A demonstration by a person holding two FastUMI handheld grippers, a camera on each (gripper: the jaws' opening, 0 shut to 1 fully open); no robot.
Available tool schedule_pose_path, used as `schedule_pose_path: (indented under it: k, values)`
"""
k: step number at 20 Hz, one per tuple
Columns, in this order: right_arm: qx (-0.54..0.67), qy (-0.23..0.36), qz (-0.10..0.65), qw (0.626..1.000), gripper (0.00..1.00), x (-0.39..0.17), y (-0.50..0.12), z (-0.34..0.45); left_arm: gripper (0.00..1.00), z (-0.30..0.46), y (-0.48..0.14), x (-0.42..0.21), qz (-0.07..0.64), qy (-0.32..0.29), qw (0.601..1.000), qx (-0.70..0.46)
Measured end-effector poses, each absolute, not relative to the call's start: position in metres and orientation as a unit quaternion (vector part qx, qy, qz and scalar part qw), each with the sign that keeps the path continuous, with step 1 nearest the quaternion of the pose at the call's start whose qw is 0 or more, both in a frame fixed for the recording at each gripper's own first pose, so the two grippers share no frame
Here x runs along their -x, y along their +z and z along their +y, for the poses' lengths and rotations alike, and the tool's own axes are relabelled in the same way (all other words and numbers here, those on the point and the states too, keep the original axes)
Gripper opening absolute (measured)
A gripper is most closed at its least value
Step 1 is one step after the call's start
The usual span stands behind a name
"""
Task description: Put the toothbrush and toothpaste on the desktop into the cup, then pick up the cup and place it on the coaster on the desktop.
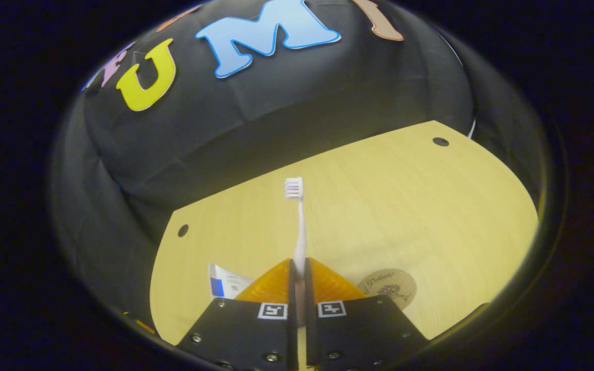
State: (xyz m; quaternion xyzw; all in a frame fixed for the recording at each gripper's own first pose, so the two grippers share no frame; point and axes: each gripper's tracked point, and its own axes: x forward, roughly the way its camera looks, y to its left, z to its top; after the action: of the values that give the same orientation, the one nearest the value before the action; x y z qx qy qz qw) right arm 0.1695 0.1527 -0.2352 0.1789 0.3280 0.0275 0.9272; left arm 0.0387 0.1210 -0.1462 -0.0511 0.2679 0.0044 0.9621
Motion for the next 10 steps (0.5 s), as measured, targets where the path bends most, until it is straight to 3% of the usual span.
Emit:
schedule_pose_path:
  k: [3, 4, 6, 10]
  values:
    - [-0.18, 0.043, 0.328, 0.927, 0.16, -0.16, -0.233, 0.153, 0.67, 0.097, -0.149, -0.054, 0.274, -0.027, 0.96, 0.04]
    - [-0.175, 0.044, 0.326, 0.928, 0.28, -0.151, -0.235, 0.151, 0.66, 0.089, -0.15, -0.059, 0.276, -0.036, 0.96, 0.035]
    - [-0.171, 0.043, 0.322, 0.93, 0.36, -0.133, -0.235, 0.145, 0.66, 0.077, -0.156, -0.062, 0.28, -0.054, 0.958, 0.028]
    - [-0.176, 0.029, 0.32, 0.93, 0.36, -0.108, -0.233, 0.125, 0.66, 0.044, -0.164, -0.073, 0.291, -0.096, 0.952, 0.014]
